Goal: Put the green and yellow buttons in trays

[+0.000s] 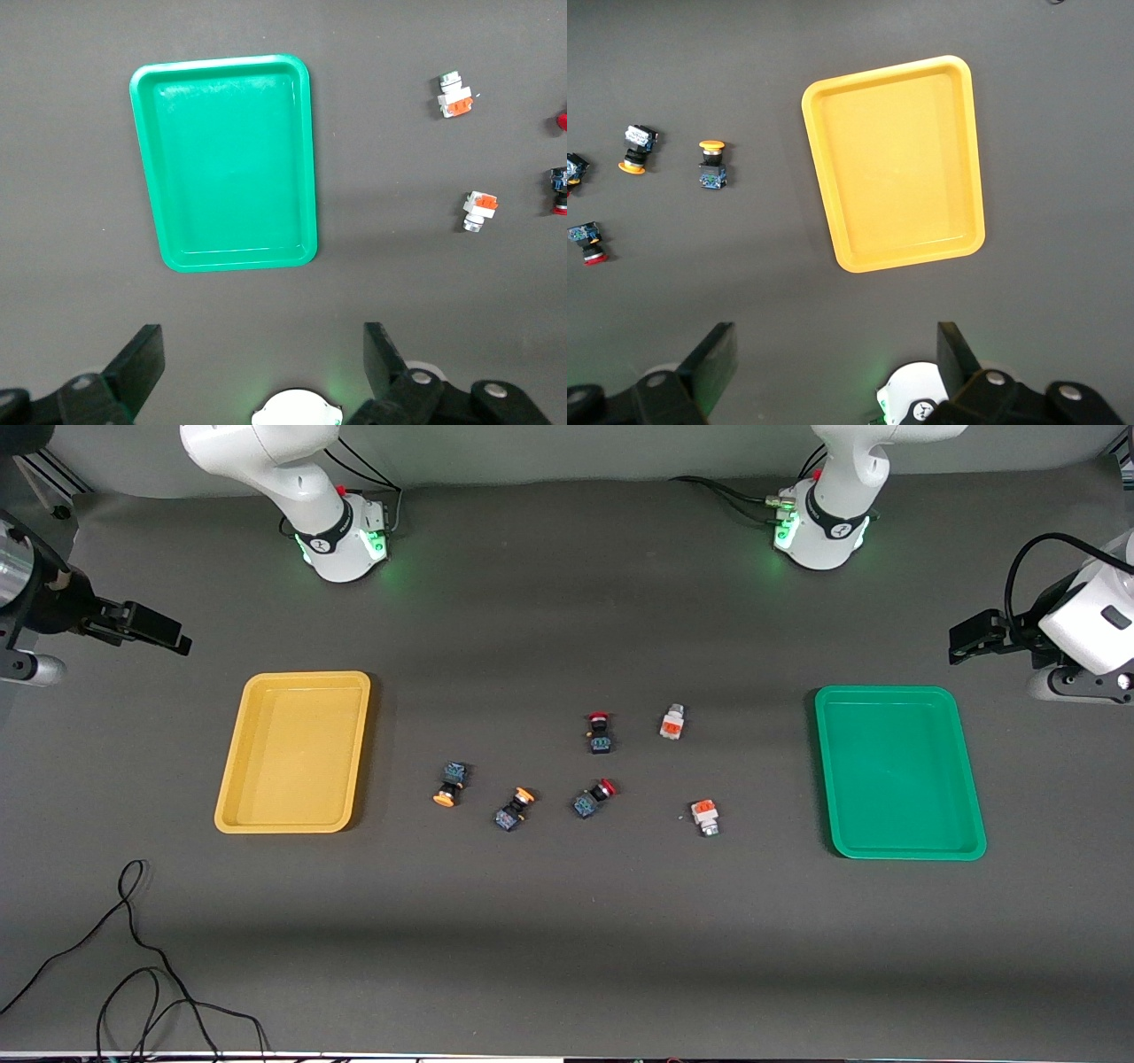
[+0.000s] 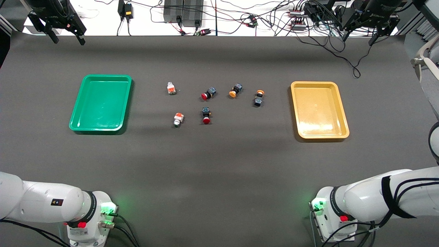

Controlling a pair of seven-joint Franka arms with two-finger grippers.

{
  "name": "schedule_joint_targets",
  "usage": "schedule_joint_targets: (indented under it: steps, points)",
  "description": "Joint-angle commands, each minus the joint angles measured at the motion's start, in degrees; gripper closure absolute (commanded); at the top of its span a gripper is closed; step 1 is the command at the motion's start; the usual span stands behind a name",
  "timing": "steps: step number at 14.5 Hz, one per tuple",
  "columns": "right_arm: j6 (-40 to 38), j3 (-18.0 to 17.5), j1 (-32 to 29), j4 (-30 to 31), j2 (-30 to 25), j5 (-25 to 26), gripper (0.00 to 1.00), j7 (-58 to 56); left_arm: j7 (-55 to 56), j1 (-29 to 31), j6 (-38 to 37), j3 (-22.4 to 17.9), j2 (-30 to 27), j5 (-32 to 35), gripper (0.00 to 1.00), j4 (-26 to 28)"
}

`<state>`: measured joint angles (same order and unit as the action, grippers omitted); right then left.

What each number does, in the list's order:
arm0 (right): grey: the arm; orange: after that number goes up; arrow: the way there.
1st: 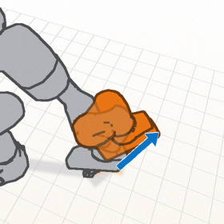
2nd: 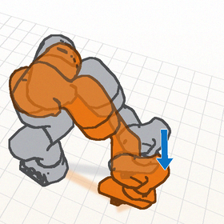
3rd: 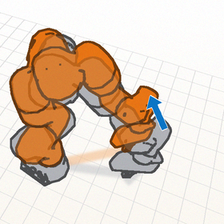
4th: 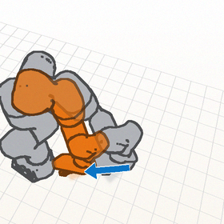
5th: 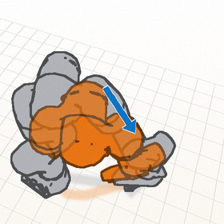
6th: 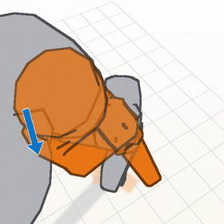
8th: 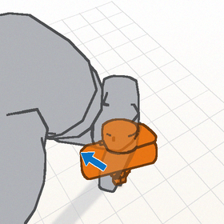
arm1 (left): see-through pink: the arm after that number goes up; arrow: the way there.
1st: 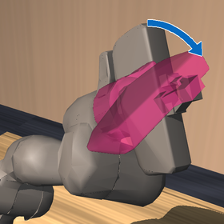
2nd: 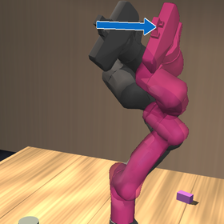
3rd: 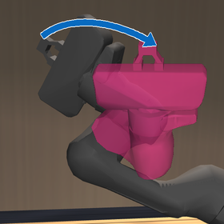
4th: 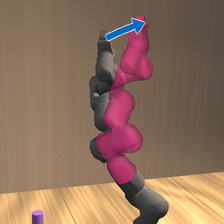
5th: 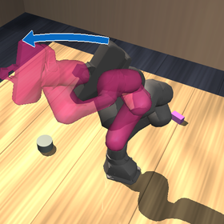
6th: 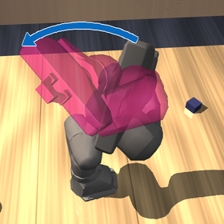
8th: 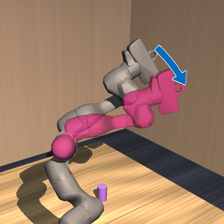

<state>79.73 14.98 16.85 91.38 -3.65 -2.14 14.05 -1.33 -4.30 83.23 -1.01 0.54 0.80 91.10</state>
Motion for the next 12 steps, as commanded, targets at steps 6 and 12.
schedule_joint_targets:
  steps: [6,12]
  points:
    - [-2.0,0.0,0.3,-3.1,1.3,0.7,0.00,0.7,0.0,-0.6,0.9,-0.4,-1.9,-0.4,0.00,2.2]
    - [-1.2,-0.1,4.1,-3.1,7.2,-3.3,0.00,1.5,0.0,-1.1,2.2,-0.1,-2.7,-0.4,0.00,5.3]
